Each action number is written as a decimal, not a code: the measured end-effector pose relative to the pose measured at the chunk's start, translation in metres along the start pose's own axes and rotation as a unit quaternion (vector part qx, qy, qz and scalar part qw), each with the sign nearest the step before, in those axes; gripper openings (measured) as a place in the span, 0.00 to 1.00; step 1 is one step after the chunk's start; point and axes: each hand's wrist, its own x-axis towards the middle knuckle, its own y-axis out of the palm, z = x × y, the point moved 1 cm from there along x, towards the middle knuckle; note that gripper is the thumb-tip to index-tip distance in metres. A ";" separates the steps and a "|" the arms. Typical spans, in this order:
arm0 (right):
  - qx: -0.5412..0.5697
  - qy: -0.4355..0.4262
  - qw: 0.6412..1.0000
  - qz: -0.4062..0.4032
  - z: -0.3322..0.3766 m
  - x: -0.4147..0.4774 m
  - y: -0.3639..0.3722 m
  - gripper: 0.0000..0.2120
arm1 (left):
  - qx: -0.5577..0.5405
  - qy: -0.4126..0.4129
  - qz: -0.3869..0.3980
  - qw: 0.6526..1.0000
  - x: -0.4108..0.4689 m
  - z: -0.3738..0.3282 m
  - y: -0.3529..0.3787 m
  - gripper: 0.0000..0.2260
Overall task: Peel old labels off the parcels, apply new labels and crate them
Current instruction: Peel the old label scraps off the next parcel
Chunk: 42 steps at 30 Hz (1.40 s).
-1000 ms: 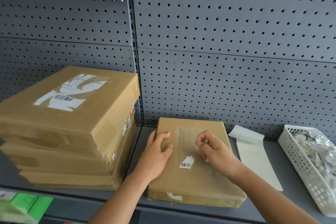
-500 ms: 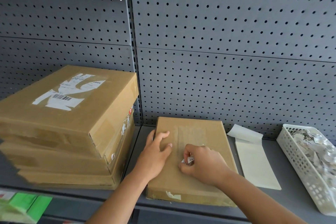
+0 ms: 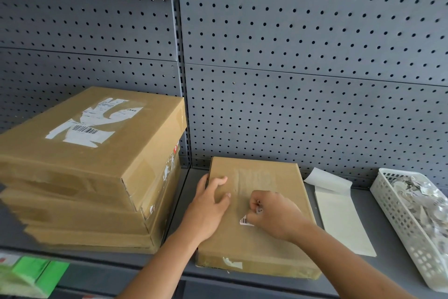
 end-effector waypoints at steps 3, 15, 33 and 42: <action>-0.011 -0.010 0.999 0.035 0.005 -0.004 0.001 0.14 | -0.001 -0.004 -0.002 1.000 0.000 0.000 0.000 0.18; -0.038 -0.022 0.999 0.004 0.007 -0.006 0.007 0.12 | 0.010 0.004 -0.002 1.000 0.001 0.002 0.000 0.17; -0.007 -0.001 0.999 -0.038 0.004 -0.009 0.003 0.07 | -0.001 0.009 0.003 1.000 -0.001 -0.001 -0.002 0.17; -0.084 -0.039 0.995 -0.046 0.020 -0.024 0.012 0.08 | 0.004 0.006 0.005 1.000 -0.002 -0.003 -0.002 0.17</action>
